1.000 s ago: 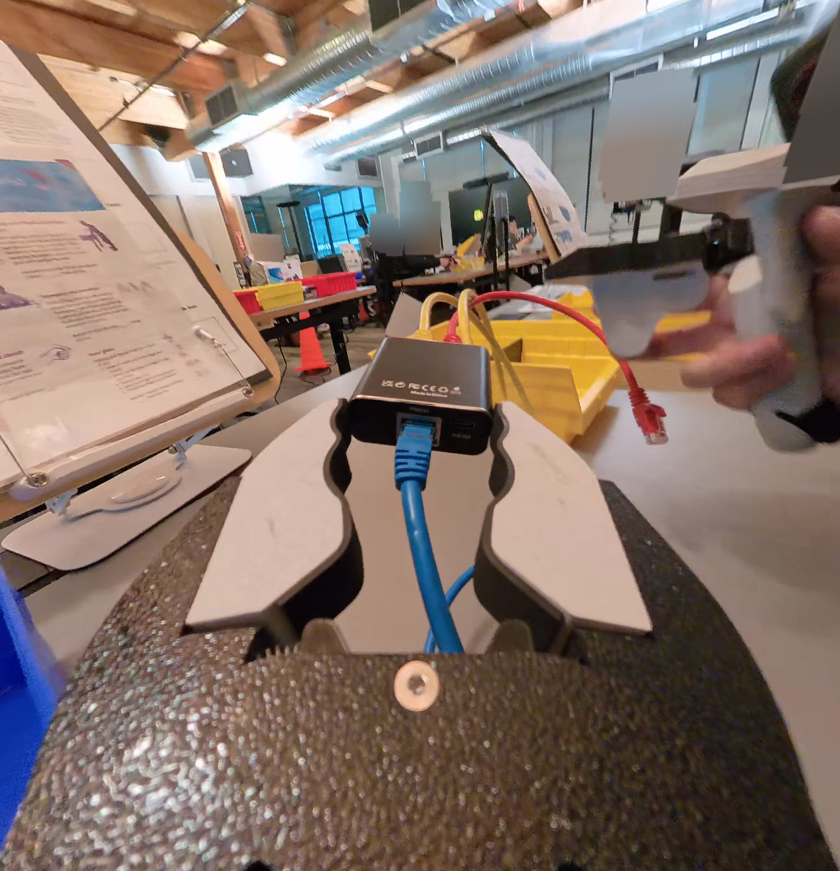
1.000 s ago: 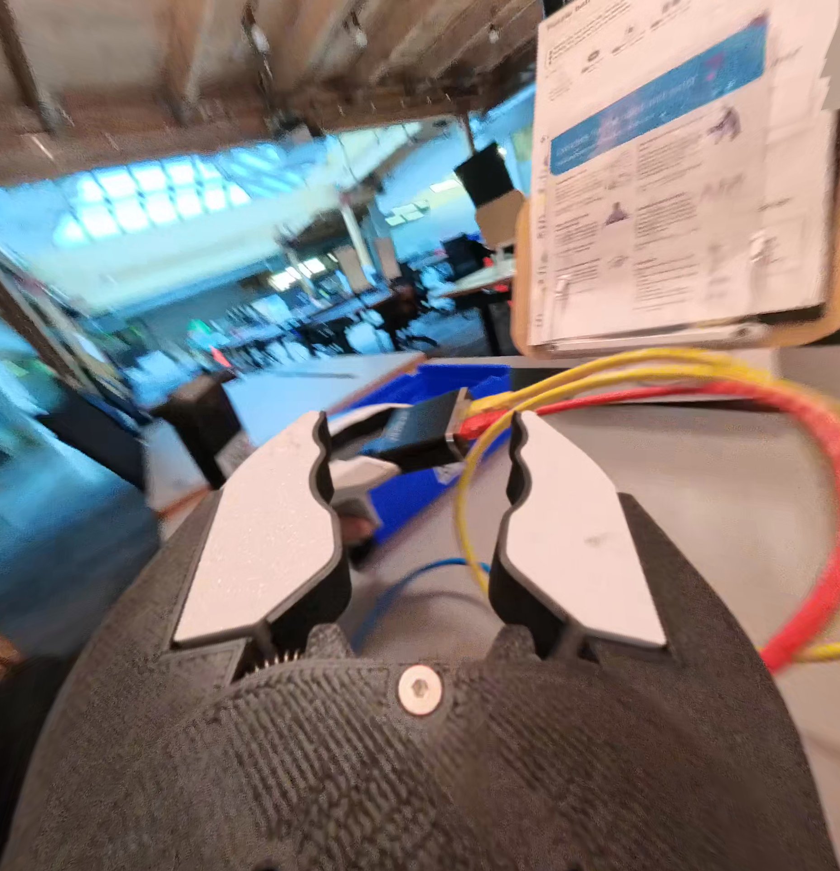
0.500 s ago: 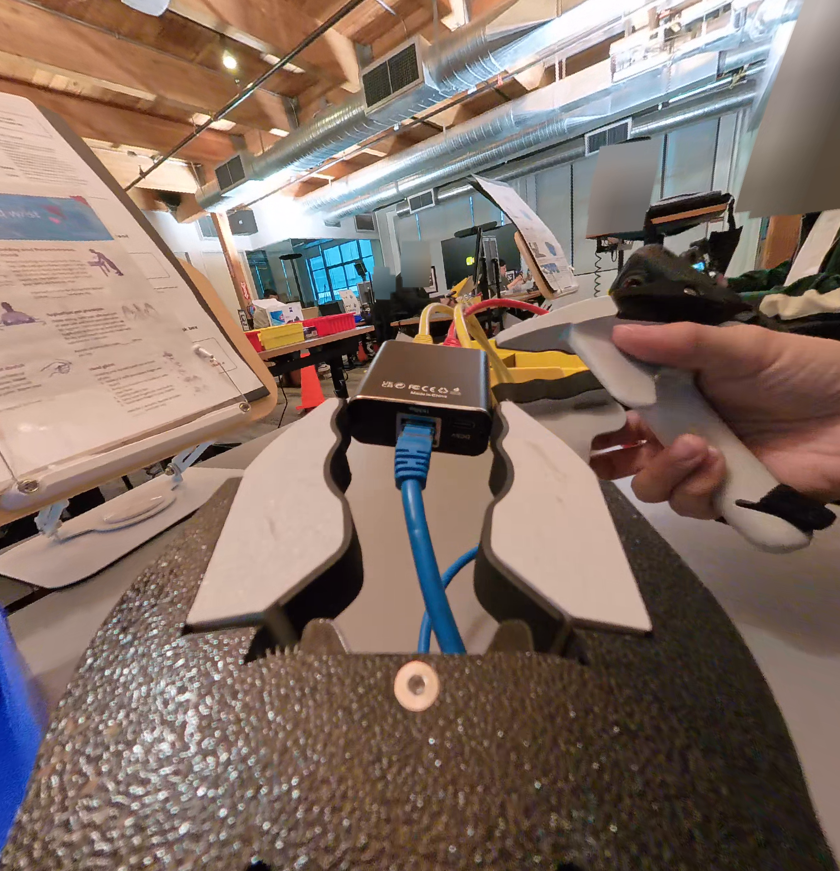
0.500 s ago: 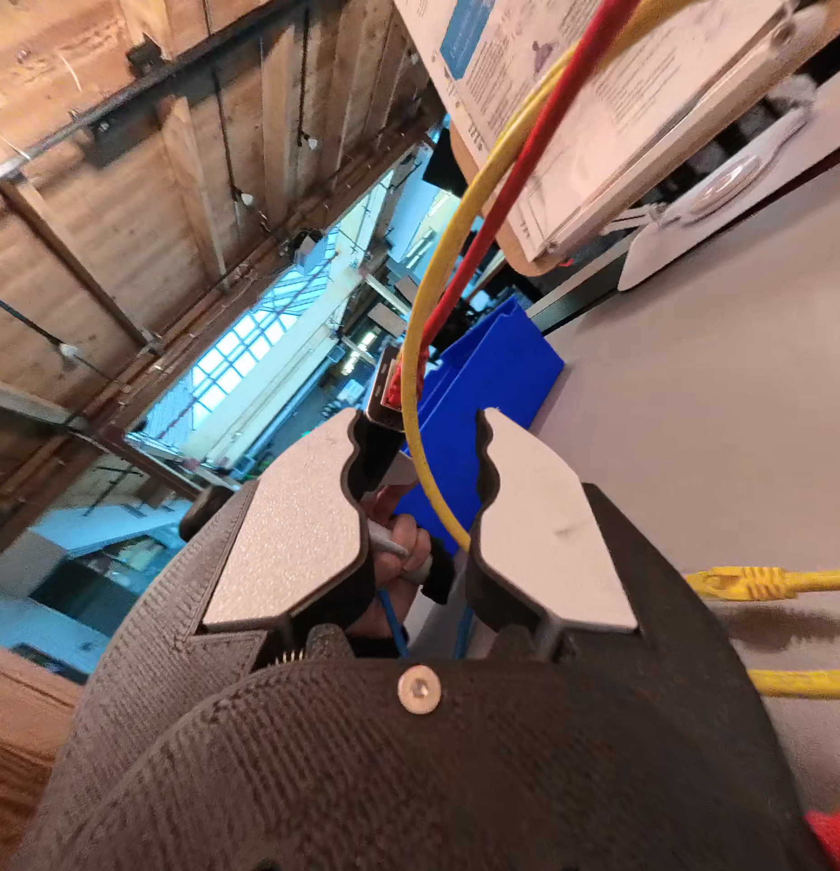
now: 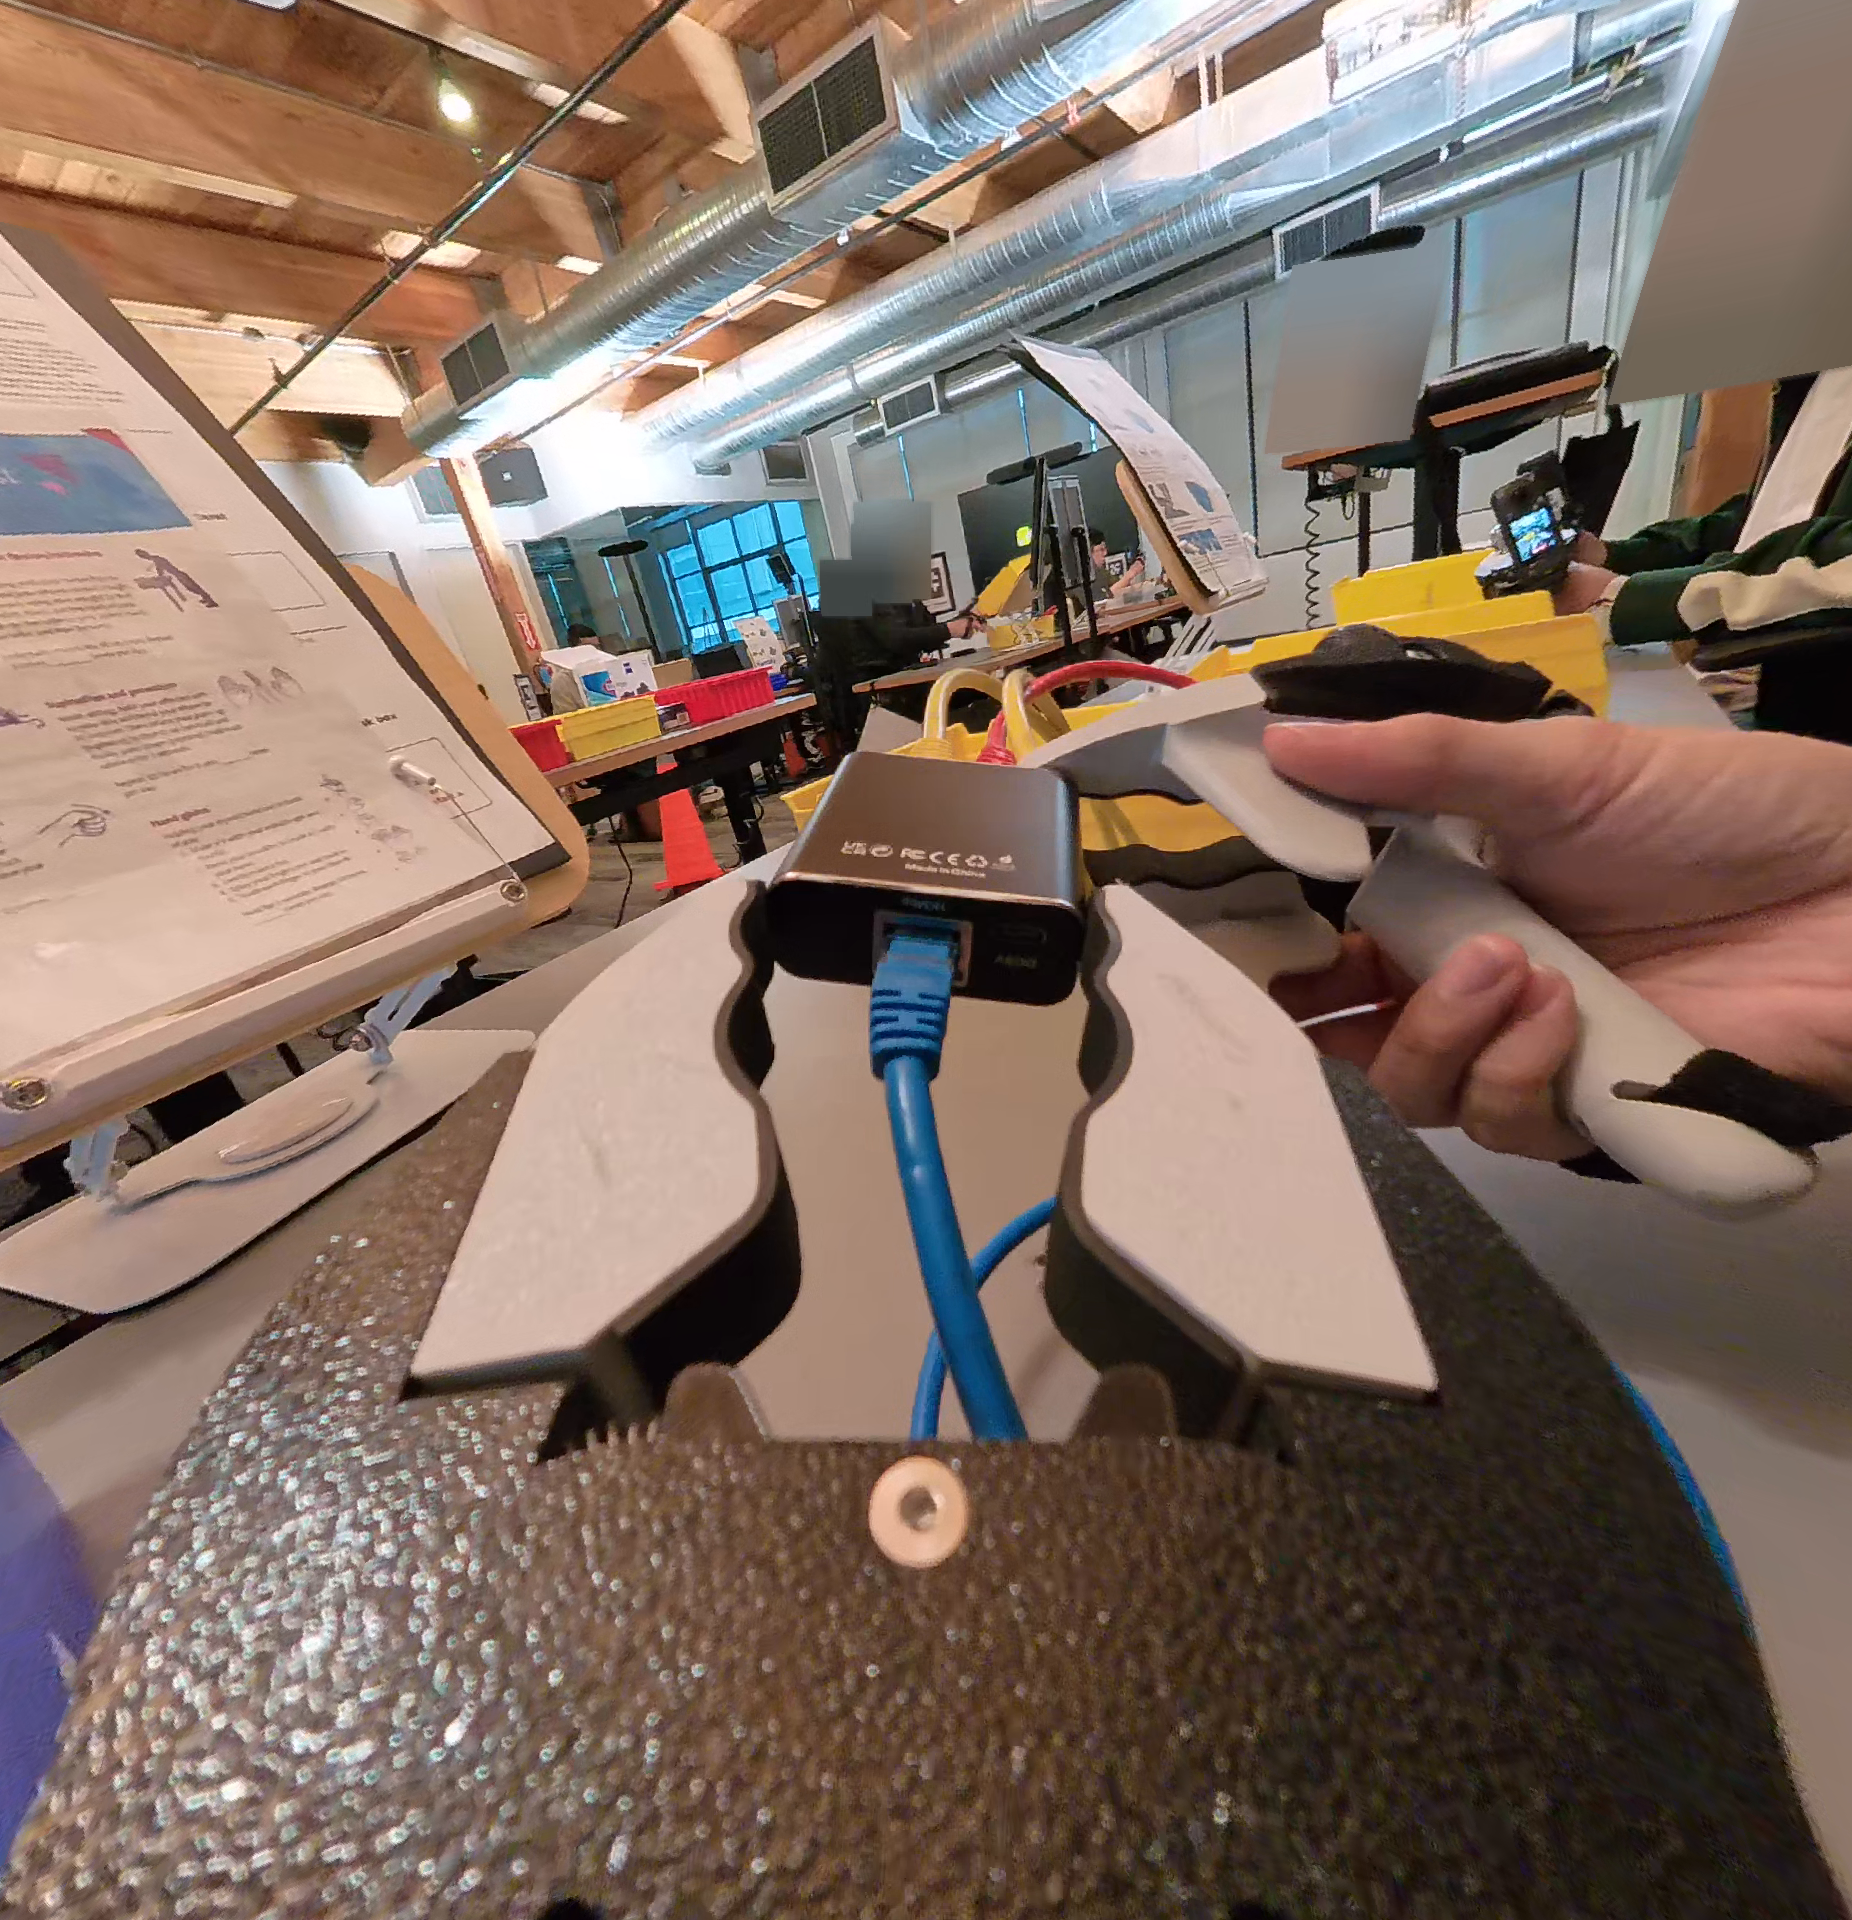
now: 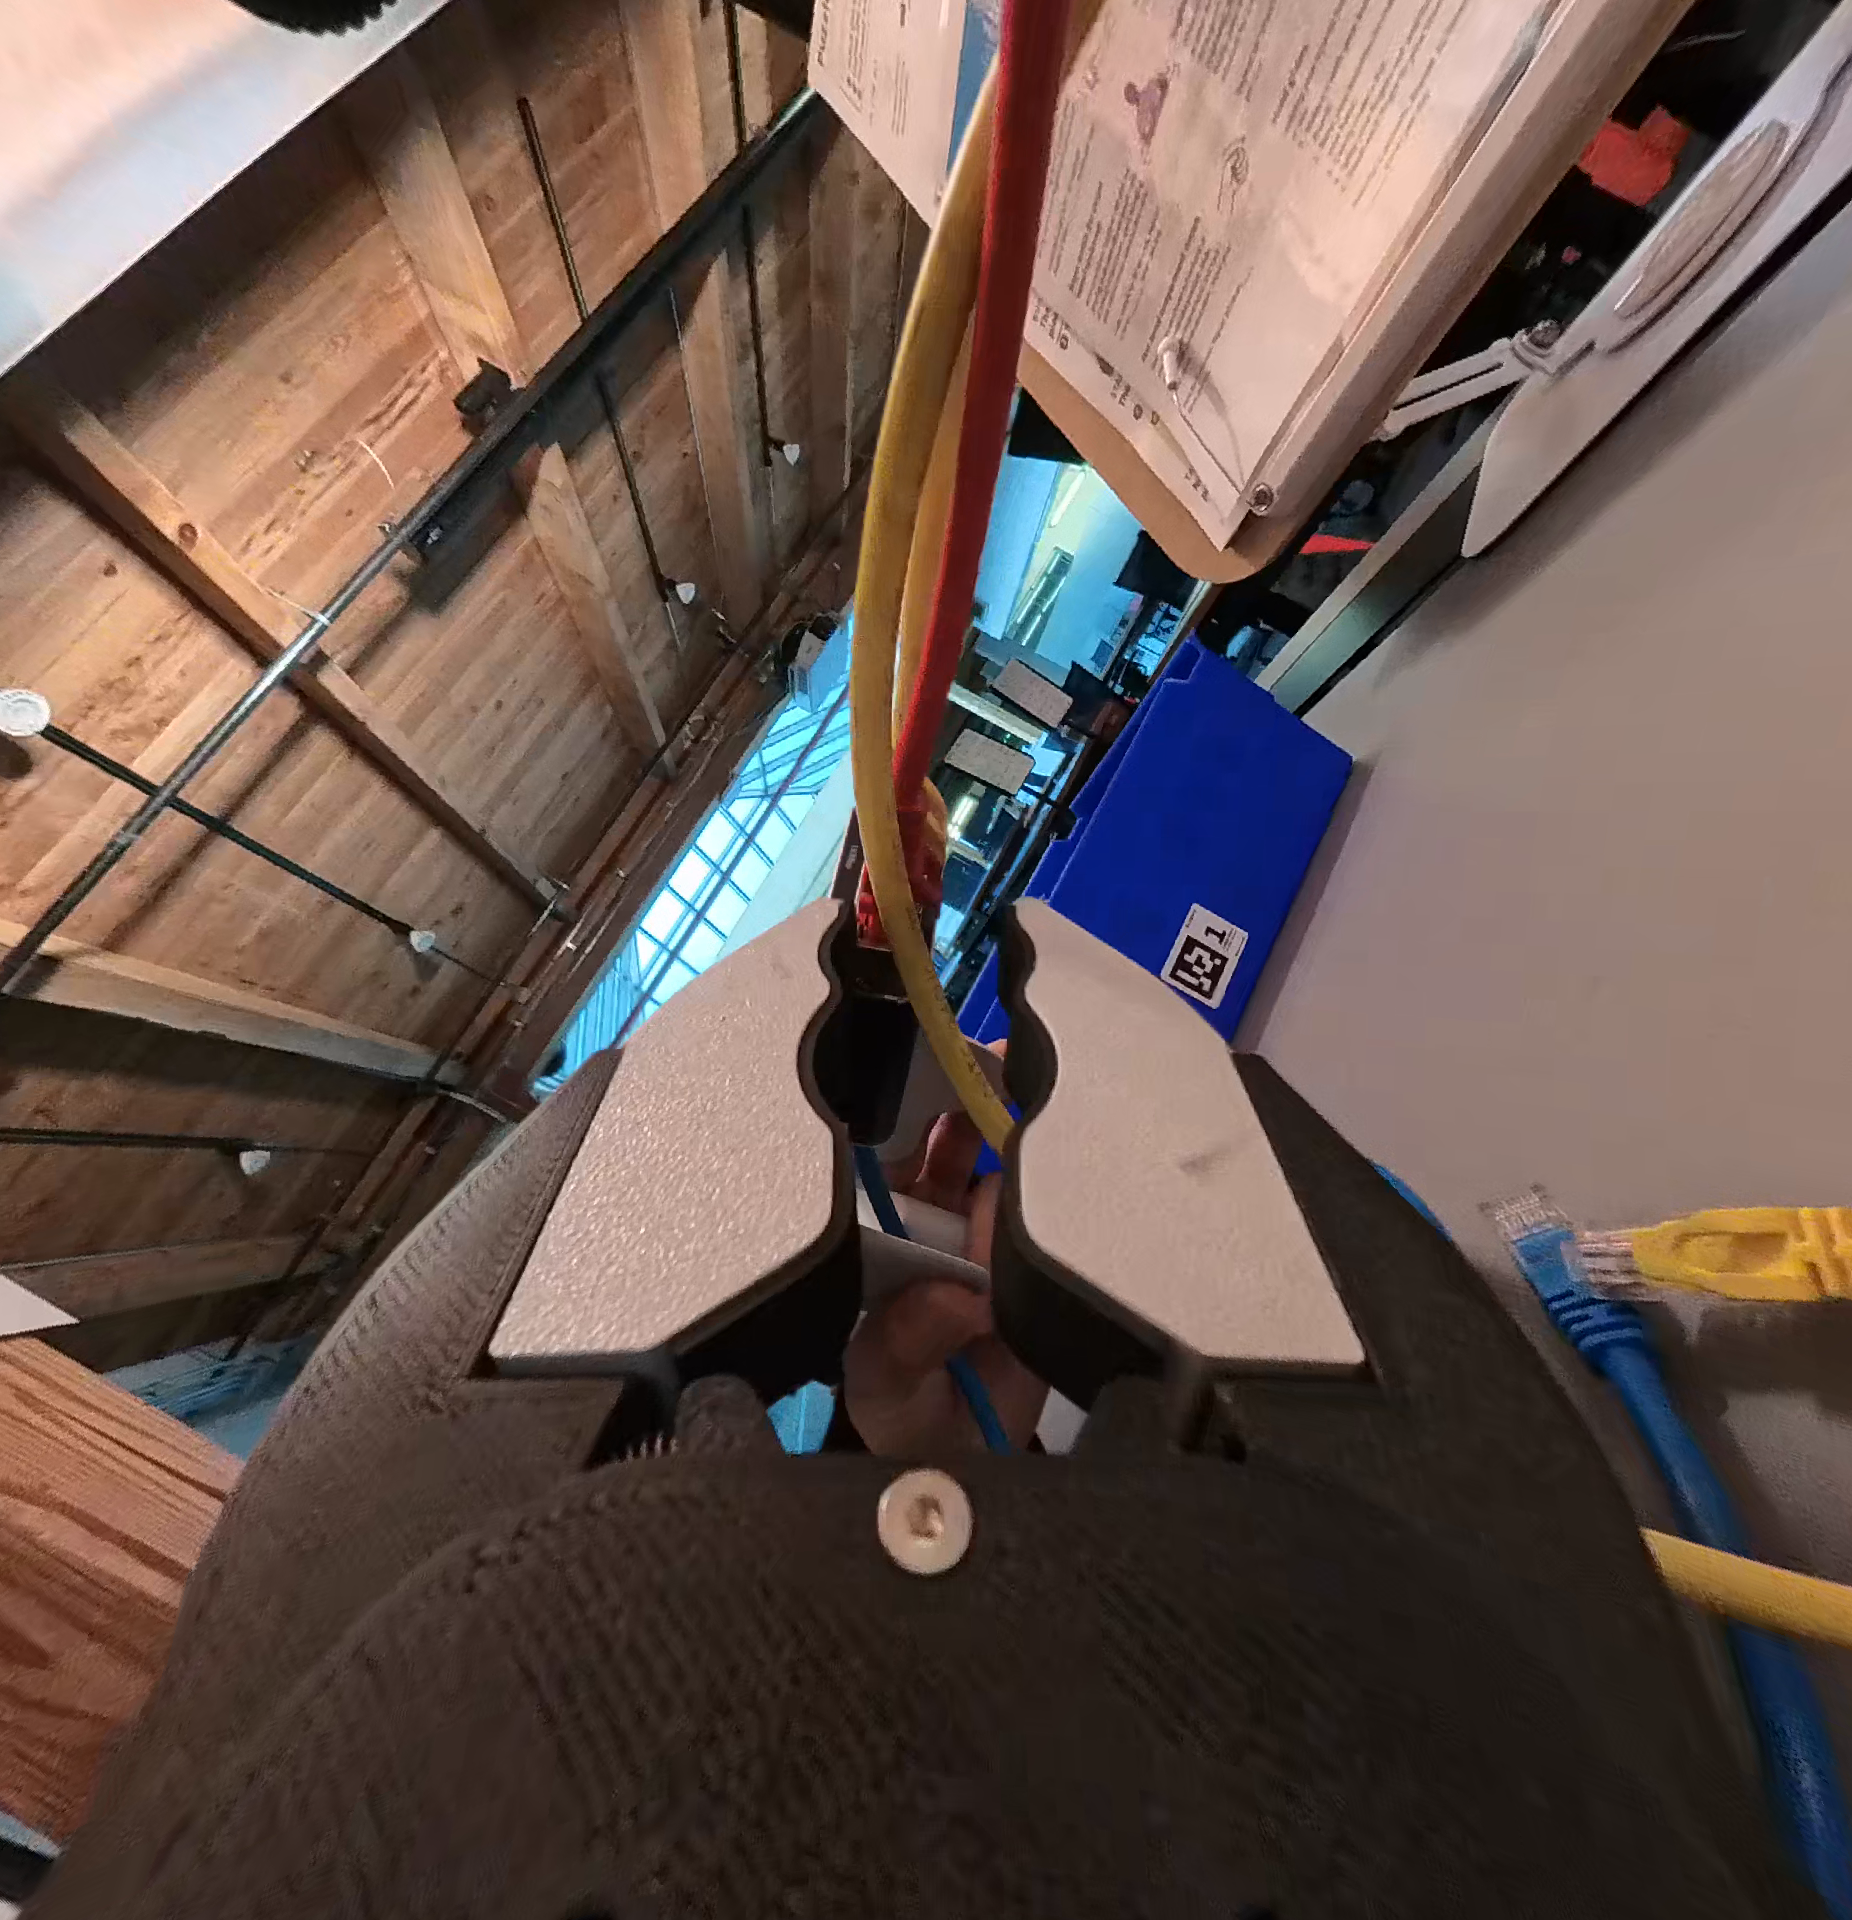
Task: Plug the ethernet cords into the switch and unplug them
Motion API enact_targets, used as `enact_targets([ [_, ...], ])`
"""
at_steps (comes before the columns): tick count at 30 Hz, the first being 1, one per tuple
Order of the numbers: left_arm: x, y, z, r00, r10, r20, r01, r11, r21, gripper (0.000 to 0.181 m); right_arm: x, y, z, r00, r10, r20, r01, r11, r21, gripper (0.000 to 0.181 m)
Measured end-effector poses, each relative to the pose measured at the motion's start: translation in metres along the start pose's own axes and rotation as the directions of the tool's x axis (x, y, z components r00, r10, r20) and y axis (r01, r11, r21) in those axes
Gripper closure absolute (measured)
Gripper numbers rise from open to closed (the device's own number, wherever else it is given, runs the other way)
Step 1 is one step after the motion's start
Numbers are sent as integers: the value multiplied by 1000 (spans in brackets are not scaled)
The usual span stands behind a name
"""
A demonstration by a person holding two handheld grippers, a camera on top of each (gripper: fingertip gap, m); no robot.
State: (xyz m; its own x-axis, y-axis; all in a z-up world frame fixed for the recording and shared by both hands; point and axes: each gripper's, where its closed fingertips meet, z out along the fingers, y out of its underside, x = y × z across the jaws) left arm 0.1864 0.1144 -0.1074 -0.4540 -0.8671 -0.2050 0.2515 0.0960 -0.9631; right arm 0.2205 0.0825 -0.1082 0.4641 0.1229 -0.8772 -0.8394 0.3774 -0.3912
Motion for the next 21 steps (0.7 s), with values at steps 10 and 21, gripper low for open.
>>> enact_targets([
  [10, 3, 4, 3, 999, 49, 14, -49, 998, -26, 124, 0, -1, -1, 993, 115, 35, -117, 992, 54, 168],
  [21, -9, 3, -1, 997, 38, 74, -36, 999, -18, 124, 8, -8, -6, 998, -30, -59, 29, 999, -20, 165],
])
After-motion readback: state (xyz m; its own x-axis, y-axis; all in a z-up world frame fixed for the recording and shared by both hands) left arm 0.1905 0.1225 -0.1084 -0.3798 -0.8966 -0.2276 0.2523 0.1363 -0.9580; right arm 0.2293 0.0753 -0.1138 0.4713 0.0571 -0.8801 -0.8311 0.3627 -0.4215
